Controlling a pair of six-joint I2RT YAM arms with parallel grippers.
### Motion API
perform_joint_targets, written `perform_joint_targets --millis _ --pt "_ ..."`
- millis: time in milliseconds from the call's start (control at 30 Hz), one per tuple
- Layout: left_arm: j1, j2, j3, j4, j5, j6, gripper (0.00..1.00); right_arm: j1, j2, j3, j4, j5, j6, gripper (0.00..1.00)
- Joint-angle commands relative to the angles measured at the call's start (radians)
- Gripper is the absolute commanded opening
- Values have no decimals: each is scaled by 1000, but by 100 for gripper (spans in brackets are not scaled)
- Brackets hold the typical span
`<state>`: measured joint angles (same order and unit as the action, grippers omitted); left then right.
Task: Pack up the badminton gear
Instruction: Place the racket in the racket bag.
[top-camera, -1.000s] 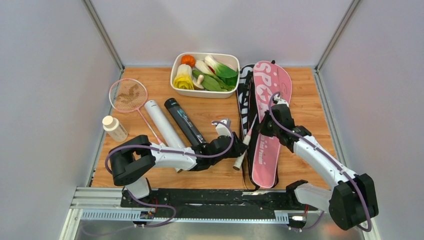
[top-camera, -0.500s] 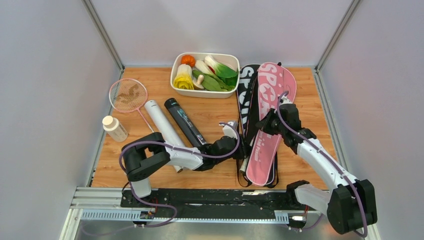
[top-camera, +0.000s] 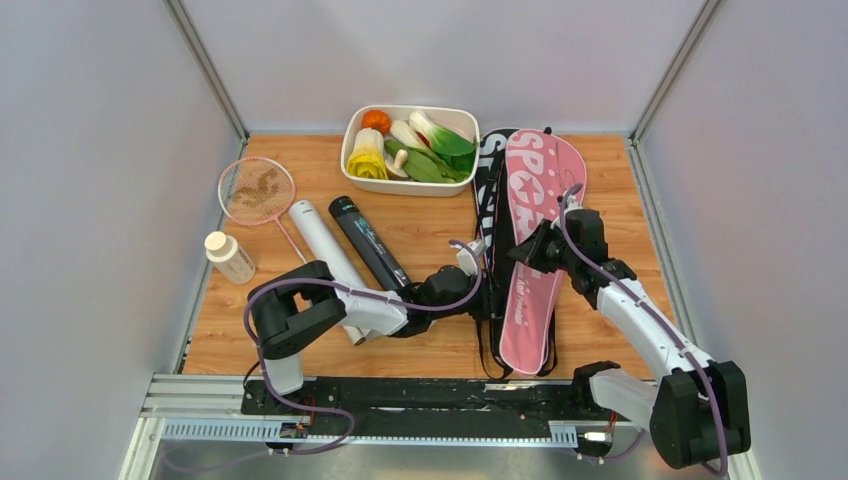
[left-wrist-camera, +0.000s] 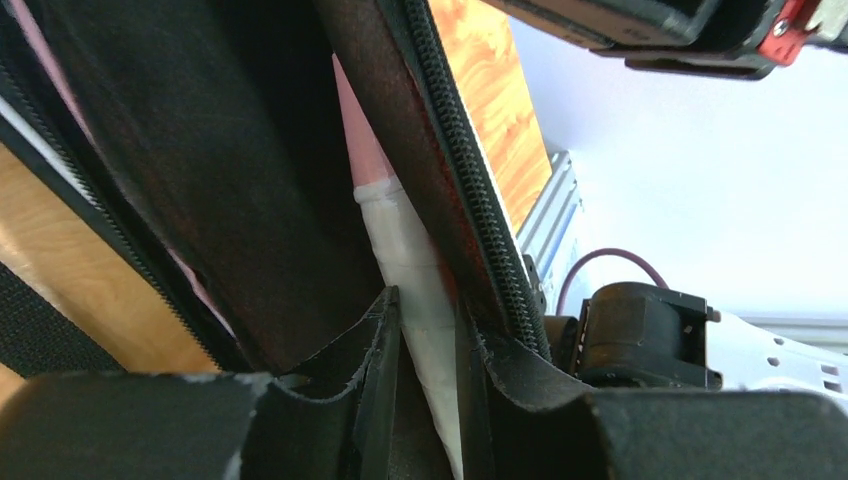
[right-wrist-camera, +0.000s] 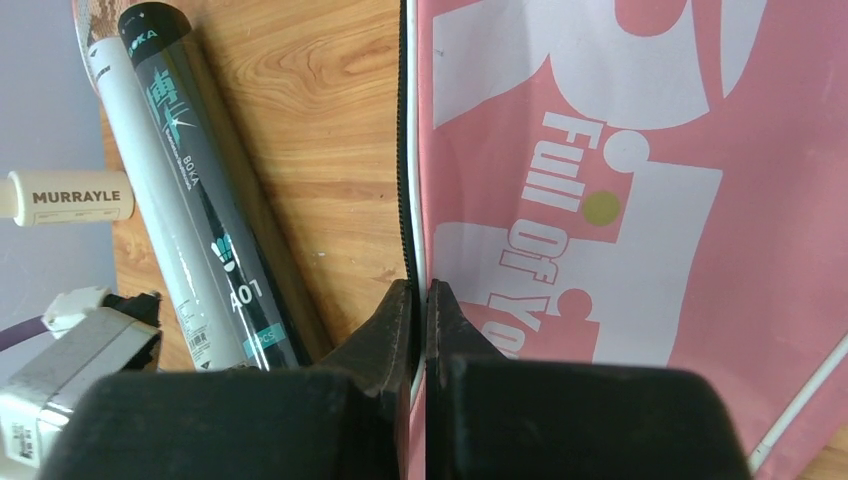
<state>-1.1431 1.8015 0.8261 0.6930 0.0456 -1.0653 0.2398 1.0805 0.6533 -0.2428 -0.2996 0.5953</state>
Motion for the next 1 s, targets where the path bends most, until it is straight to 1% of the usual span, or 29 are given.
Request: perform_joint_targets --millis 0,167,267,333,367,400,433,533,567,600,633,667,700,733,767,800,833,867,900,933,967 --pt "-10 5 62 120 123 2 34 -15 -34 5 92 -58 18 0" --pt "-10 -47 57 9 99 56 40 -23 -45 2 101 -47 26 0" --pt "-7 -118 42 -85 35 113 45 -33 -57 -1 102 -48 16 0" --pt "-4 -166 63 -206 -12 160 47 -41 -65 -5 100 -53 8 0" --pt "-3 -181 75 -294 -35 181 48 -45 -71 -9 101 -56 5 0" --pt "-3 -214 99 -339 -58 218 49 -50 -75 -10 100 -60 3 0" --pt "-3 -227 110 -424 -101 234 50 -54 -79 -13 100 -62 1 0" --pt "-3 -306 161 -577 -193 303 52 -59 -85 -16 100 -64 -7 0" --pt "-2 -323 170 -651 -252 313 54 -59 -88 -17 99 -64 -11 0" --pt "-1 -354 191 -692 -287 326 56 -59 -89 -16 99 -64 -15 0" --pt "5 -368 203 -779 -347 333 62 -60 -90 -17 99 -64 -20 0" --pt "11 -395 229 -825 -377 352 67 -61 -92 -15 97 -65 -25 0" --pt "26 -407 243 -914 -437 362 72 -60 -95 -14 96 -65 -29 0" --pt "35 -430 271 -961 -469 380 74 -60 -98 -13 94 -65 -34 0" --pt "62 -439 284 -1057 -534 384 75 -60 -103 -11 93 -65 -36 0" --pt "79 -459 307 -1105 -566 383 75 -61 -107 -10 93 -65 -39 0" --pt "117 -483 313 -1193 -624 374 75 -61 -111 -7 93 -66 -41 0" --pt "139 -496 317 -1232 -650 362 75 -61 -115 -5 92 -69 -45 0" --pt "199 -536 313 -1303 -690 327 76 -61 -117 -3 91 -73 -48 0" --pt "231 -560 298 -1355 -700 307 75 -61 -120 0 89 -76 -54 0" --pt "306 -615 270 -1370 -707 273 75 -61 -124 1 86 -79 -58 0"
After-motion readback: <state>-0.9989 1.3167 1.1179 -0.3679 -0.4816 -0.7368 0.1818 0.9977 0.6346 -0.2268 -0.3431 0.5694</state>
